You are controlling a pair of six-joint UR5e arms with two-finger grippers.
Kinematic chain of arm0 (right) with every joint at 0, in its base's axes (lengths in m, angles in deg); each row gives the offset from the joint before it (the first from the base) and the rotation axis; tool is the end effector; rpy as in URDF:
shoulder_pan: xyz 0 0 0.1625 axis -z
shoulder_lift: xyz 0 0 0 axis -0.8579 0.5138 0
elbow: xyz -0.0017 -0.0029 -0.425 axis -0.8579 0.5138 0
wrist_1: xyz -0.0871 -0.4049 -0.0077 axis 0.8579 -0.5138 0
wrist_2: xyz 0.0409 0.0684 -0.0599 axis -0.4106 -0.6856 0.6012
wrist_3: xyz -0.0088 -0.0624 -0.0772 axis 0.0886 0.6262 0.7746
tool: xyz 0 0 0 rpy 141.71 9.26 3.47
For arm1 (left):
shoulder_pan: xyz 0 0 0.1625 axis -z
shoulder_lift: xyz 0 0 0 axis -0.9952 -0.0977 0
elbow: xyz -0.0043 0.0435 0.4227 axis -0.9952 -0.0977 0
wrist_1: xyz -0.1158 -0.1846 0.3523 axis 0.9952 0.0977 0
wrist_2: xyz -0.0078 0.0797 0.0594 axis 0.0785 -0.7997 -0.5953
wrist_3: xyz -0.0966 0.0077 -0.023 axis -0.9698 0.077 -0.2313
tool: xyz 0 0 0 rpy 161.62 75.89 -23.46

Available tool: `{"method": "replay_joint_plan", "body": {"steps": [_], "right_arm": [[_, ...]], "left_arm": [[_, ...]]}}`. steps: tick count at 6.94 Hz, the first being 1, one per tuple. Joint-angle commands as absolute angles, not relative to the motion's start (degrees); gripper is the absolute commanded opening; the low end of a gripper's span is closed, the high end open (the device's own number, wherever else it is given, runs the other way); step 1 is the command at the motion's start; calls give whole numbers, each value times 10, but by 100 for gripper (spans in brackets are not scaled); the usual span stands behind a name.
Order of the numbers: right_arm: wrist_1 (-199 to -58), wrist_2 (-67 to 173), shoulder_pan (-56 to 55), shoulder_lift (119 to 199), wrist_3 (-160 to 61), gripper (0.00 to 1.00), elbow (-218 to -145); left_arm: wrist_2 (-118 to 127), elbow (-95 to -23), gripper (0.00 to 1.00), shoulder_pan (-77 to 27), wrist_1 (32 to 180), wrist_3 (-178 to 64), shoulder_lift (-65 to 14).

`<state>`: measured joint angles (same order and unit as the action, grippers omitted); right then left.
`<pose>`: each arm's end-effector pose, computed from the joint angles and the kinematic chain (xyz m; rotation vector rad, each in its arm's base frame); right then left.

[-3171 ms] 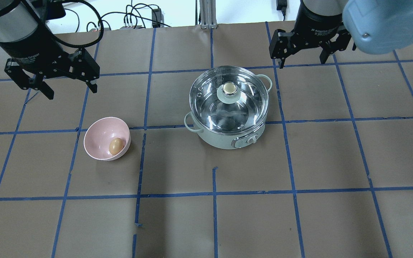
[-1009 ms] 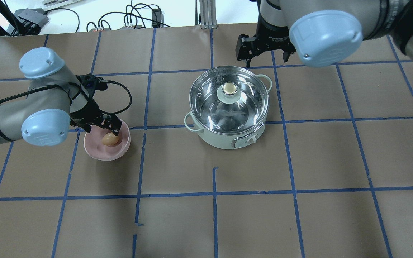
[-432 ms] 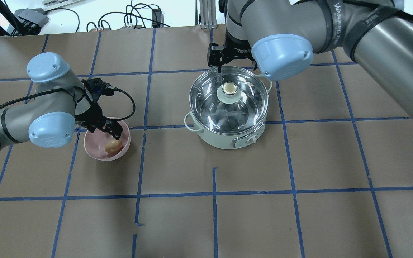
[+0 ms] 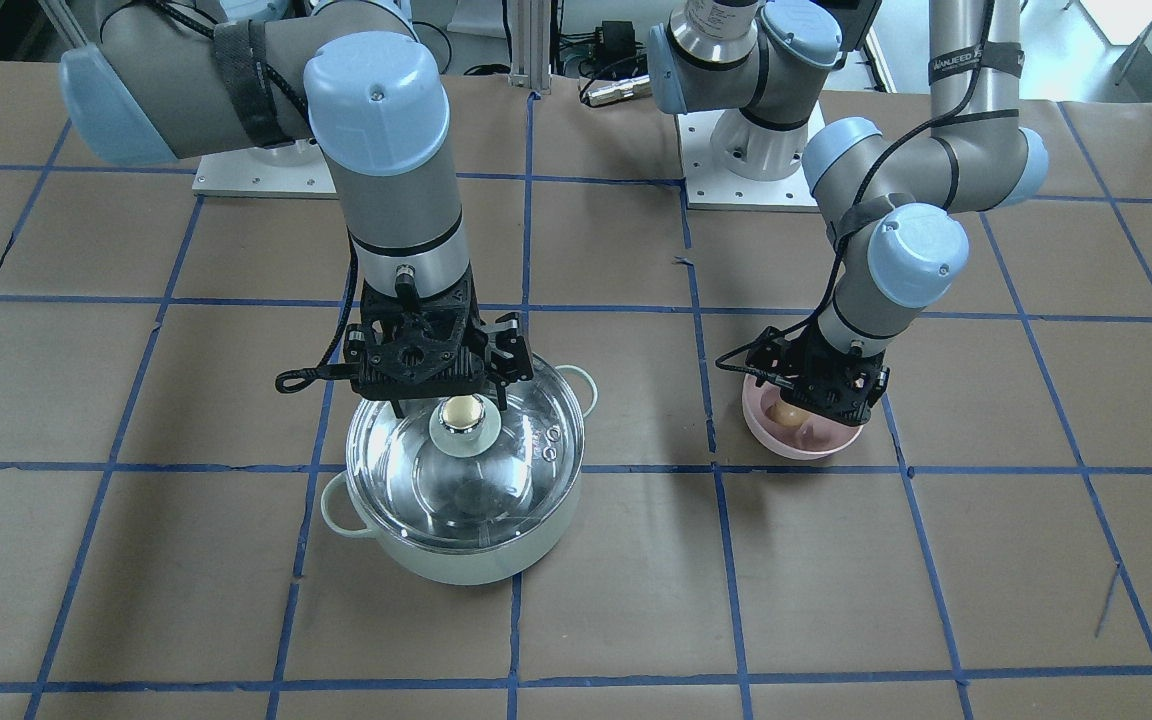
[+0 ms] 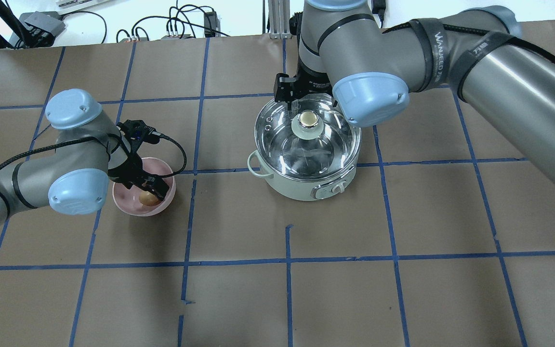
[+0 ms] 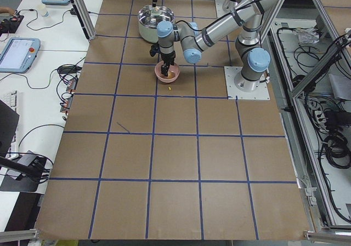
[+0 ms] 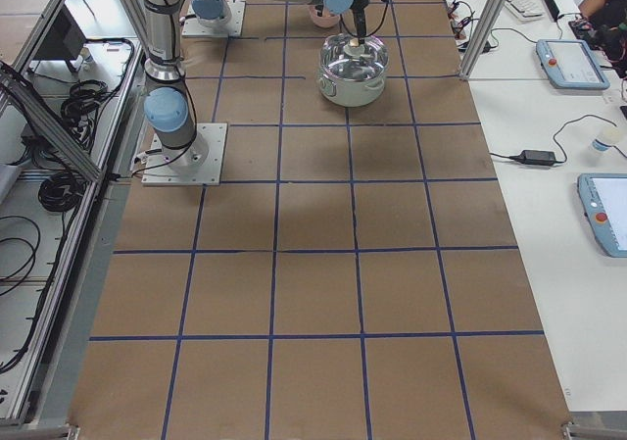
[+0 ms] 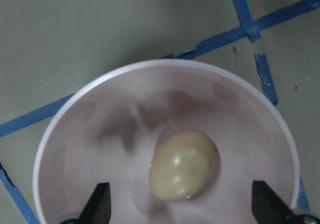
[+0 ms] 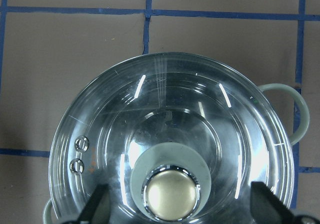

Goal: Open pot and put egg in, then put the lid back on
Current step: 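Close the left gripper on the egg while the right gripper grasps the lid knob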

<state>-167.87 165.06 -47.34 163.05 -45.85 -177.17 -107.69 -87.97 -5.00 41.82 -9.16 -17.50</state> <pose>0.3031 -0.5524 0.3875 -0.0930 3.0687 -0.2734 -0.0425 -0.4880 0.2126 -0.6114 -3.0701 -0.1065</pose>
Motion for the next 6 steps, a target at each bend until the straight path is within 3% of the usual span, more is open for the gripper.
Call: {"method": "replay_joint_plan", "body": {"steps": [1, 6], "right_arm": [[-1682, 1649, -474, 1616, -461, 96, -1774], [-1681, 1641, -474, 1607, -458, 91, -1776]], "left_arm": [[-1077, -883, 98, -50, 411, -87, -179], [-1082, -881, 99, -50, 411, 55, -181]]}}
